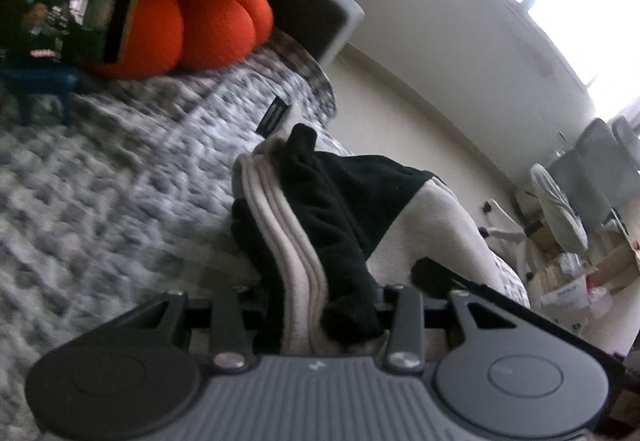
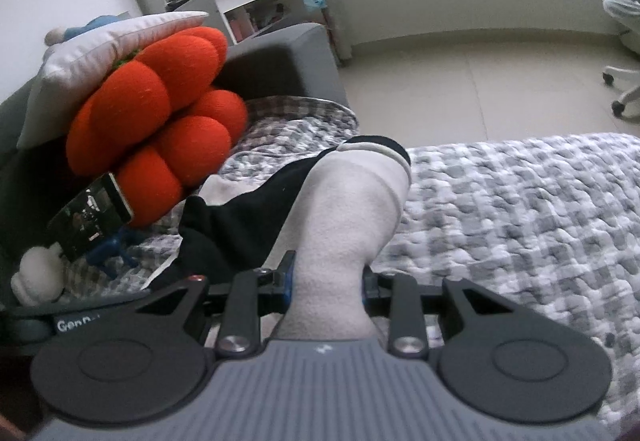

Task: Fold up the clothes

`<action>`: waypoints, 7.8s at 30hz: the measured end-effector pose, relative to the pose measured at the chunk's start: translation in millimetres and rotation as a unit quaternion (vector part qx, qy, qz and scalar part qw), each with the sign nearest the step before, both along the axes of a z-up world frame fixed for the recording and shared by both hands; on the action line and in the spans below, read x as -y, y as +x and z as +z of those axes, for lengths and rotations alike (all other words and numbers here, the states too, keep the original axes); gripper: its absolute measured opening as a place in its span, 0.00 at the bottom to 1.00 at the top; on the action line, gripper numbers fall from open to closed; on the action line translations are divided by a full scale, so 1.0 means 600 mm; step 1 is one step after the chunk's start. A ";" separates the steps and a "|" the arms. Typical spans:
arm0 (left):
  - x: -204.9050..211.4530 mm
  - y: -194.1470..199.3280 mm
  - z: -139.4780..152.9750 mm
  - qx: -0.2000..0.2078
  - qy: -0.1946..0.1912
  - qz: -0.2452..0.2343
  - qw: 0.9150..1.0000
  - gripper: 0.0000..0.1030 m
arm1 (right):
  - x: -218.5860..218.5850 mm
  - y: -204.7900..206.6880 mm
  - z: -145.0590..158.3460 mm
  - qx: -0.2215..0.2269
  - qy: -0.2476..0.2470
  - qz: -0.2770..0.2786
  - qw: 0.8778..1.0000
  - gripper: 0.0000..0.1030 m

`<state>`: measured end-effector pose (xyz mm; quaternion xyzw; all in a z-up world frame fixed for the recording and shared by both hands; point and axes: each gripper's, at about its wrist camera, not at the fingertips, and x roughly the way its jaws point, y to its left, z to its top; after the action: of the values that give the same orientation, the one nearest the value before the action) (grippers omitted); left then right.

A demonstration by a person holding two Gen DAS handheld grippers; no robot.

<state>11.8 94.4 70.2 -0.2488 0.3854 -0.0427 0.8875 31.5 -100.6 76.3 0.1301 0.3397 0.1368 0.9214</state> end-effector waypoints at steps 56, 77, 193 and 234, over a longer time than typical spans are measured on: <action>-0.492 -0.471 0.127 0.094 0.186 0.452 0.867 0.39 | -0.723 -0.156 0.116 0.083 0.115 0.513 0.846 0.30; -0.514 -0.505 0.208 0.159 0.274 0.390 0.865 0.51 | -0.652 -0.217 0.132 0.144 0.093 0.480 0.860 0.38; -0.395 -0.532 0.108 -0.086 0.339 0.371 0.860 0.53 | -0.564 -0.356 0.002 0.058 -0.021 0.540 0.840 0.52; -0.274 -0.495 0.024 -0.127 0.365 0.456 0.802 0.97 | -0.540 -0.337 0.038 0.078 -0.043 0.517 0.851 1.00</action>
<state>-285.2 259.0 84.6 -0.0566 0.3243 0.5427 0.7727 -171.0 223.2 99.1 -0.1152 0.2907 0.5887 0.7455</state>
